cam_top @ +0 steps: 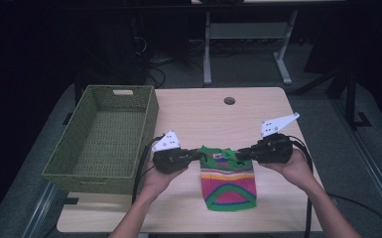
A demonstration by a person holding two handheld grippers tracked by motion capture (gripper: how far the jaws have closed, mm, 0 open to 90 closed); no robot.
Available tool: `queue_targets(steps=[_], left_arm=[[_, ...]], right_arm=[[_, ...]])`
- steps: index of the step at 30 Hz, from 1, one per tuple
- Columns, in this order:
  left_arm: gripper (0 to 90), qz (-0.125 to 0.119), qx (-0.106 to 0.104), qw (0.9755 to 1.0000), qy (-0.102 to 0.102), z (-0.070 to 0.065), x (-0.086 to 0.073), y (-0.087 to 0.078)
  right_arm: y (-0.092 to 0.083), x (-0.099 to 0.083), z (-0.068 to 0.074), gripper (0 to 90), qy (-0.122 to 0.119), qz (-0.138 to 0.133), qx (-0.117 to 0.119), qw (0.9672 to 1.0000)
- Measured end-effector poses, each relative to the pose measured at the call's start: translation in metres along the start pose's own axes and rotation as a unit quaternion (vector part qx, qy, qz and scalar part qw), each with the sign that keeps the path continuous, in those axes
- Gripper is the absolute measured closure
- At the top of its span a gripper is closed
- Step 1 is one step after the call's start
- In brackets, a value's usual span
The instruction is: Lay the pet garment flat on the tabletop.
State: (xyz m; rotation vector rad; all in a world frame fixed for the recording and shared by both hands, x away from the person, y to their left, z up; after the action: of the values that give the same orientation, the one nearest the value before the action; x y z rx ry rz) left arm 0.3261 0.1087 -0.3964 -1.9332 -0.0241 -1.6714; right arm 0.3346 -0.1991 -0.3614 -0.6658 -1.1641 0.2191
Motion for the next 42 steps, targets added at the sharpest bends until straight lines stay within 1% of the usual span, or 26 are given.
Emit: queue_targets(steps=[5,8,11,14,15,16,19,21,23,25,27,29,30,31,32,33,34,35,36,37,38,39,40,42], left_arm=[[83.7,0.013,0.005,0.9999,0.005,0.006,0.006,0.005],[83.7,0.02,0.007,0.9998,-0.004,0.01,0.006,0.012],[83.7,0.022,0.004,0.9997,-0.01,0.014,0.004,0.017],[83.6,0.024,0.008,0.9995,-0.018,0.018,0.002,0.021],[83.6,0.024,0.008,0.9995,-0.018,0.018,0.002,0.021],[83.6,0.028,0.01,0.9994,-0.019,0.02,0.001,0.023],[83.4,0.032,0.016,0.9991,-0.024,0.024,0.0,0.027],[83.4,0.033,0.02,0.9988,-0.031,0.026,-0.001,0.029],[83.4,0.037,0.022,0.9986,-0.032,0.03,-0.001,0.032],[83.5,0.037,0.02,0.9984,-0.038,0.033,-0.002,0.034],[83.4,0.04,0.021,0.9982,-0.038,0.035,-0.002,0.037],[83.4,0.038,0.022,0.9983,-0.039,0.037,-0.002,0.039],[83.4,0.037,0.025,0.9981,-0.044,0.039,-0.003,0.042],[83.4,0.042,0.027,0.9978,-0.044,0.041,-0.003,0.045],[83.3,0.049,0.036,0.9972,-0.043,0.043,-0.002,0.048],[82.4,0.049,0.036,0.9972,-0.043,0.043,-0.002,0.048],[77.9,0.05,0.047,0.9966,-0.046,0.045,-0.001,0.052],[71.6,0.04,0.078,0.9945,-0.058,0.052,0.003,0.06],[66.0,0.039,0.093,0.9925,-0.069,0.061,0.006,0.064],[60.1,0.039,0.093,0.9925,-0.069,0.061,0.006,0.064],[60.1,0.042,0.098,0.9913,-0.077,0.066,0.007,0.067],[58.7,0.051,0.099,0.9904,-0.082,0.071,0.008,0.068],[58.6,0.056,0.1,0.9899,-0.083,0.073,0.008,0.069],[58.2,0.061,0.101,0.9897,-0.081,0.074,0.008,0.069]], right_arm=[[0.001,0.0,-0.004,83.7,0.006,0.001,-0.007,1.0],[0.001,0.0,-0.01,83.7,0.011,0.004,-0.018,0.9998],[0.003,0.001,-0.015,83.7,0.015,0.011,-0.026,0.9995],[0.004,0.001,-0.021,83.7,0.02,0.012,-0.032,0.9992],[0.004,0.001,-0.021,83.7,0.02,0.012,-0.032,0.9992],[0.005,0.001,-0.024,83.7,0.024,0.012,-0.035,0.999],[0.007,0.002,-0.029,83.6,0.026,0.015,-0.041,0.9987],[0.009,0.003,-0.032,83.6,0.029,0.017,-0.046,0.9984],[0.011,0.004,-0.036,83.6,0.032,0.017,-0.049,0.9981],[0.013,0.004,-0.039,83.6,0.034,0.018,-0.051,0.9979],[0.014,0.004,-0.043,83.5,0.038,0.019,-0.055,0.9976],[0.015,0.003,-0.048,83.4,0.043,0.019,-0.057,0.9972],[0.016,0.003,-0.05,83.3,0.046,0.017,-0.059,0.9971],[0.016,0.002,-0.052,83.3,0.047,0.016,-0.062,0.9968],[0.017,0.002,-0.054,83.3,0.05,0.014,-0.067,0.9964],[0.017,0.002,-0.057,82.9,0.054,0.011,-0.071,0.9959],[0.018,0.002,-0.062,82.0,0.057,0.005,-0.08,0.9952],[0.019,0.003,-0.069,79.2,0.065,0.0,-0.1,0.9928],[0.02,0.003,-0.076,76.7,0.083,-0.007,-0.124,0.9887],[0.02,0.003,-0.076,76.7,0.083,-0.007,-0.124,0.9887],[0.02,0.001,-0.092,73.2,0.107,-0.028,-0.134,0.9847],[0.019,0.0,-0.098,67.6,0.118,-0.038,-0.147,0.9814],[0.018,-0.002,-0.105,64.8,0.125,-0.044,-0.159,0.9783],[0.018,-0.006,-0.111,63.9,0.139,-0.042,-0.159,0.9766]])
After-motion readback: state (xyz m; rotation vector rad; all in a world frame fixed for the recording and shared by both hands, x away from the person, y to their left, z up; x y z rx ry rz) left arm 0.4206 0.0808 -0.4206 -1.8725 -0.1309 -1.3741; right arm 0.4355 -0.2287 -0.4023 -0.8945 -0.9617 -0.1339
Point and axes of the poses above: each handheld gripper's, and its own axes: y roughly forward along the jaws, x roughly out of its top, z roughly to its left, the point moved 1 cm from there along y, roughly forward along the jaws, and after that the axes turned 4 degrees about y, right-handed, at the moved point
